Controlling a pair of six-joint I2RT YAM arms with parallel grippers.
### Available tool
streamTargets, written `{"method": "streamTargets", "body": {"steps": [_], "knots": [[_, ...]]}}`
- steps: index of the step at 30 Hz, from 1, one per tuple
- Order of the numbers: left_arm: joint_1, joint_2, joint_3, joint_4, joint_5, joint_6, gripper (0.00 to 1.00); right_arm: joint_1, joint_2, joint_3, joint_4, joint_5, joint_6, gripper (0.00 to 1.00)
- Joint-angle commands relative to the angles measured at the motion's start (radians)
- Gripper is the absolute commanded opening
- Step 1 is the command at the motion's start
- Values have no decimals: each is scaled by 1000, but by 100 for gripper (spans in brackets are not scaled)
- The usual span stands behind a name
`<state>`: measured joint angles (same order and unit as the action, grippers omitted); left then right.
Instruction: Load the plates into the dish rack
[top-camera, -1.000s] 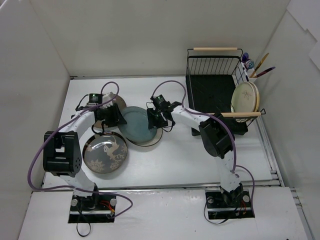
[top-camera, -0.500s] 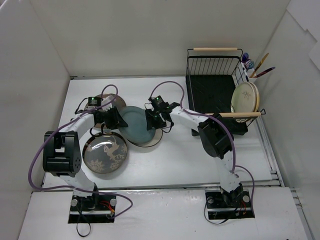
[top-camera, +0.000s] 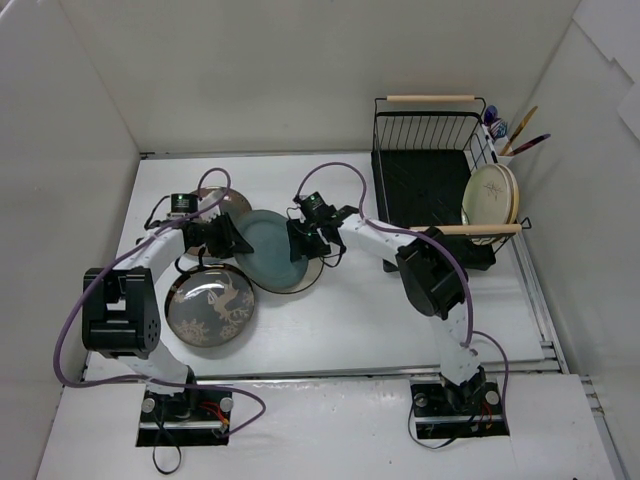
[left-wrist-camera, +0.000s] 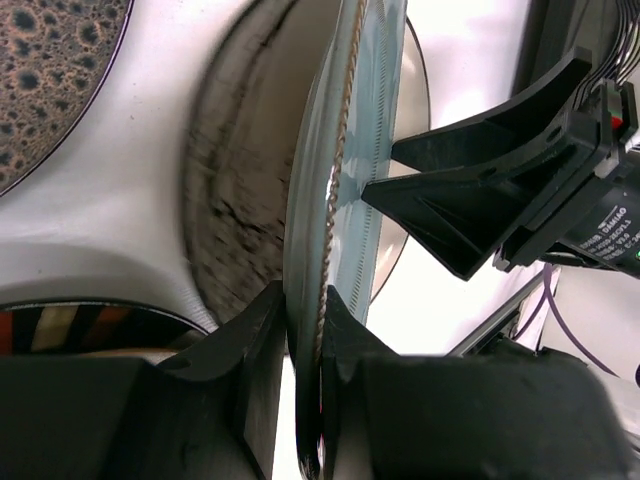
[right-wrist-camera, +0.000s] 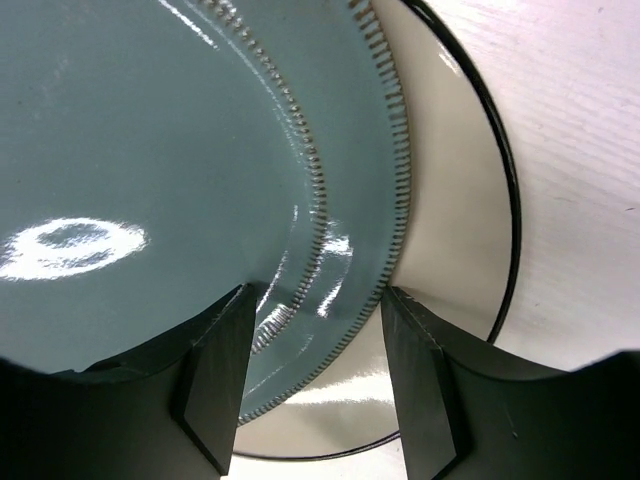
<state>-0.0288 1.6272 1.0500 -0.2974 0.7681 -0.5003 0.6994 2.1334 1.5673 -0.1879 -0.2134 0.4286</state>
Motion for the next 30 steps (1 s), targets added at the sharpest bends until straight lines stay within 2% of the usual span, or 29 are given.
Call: {"method": "streamTargets", "body": {"steps": [1,13,17,21,26,30], "knots": [[0,-96,33,38,114,-4,0,40,-99,-9,57,-49,-2,51],[47,-148,87,-11,154,19,0,-14,-263,-36,57,-72,-10,59],[56,-181,114,-5,181,35,0,-57,-325,-36,51,-125,-24,62],[66,-202,133,41,265,32,0,-115,-360,-35,48,-214,-34,64],[66,-239,131,167,374,-29,0,-155,-392,-13,51,-313,-63,66],[66,-291,64,424,438,-148,0,-156,-403,-3,51,-313,-94,67]]}}
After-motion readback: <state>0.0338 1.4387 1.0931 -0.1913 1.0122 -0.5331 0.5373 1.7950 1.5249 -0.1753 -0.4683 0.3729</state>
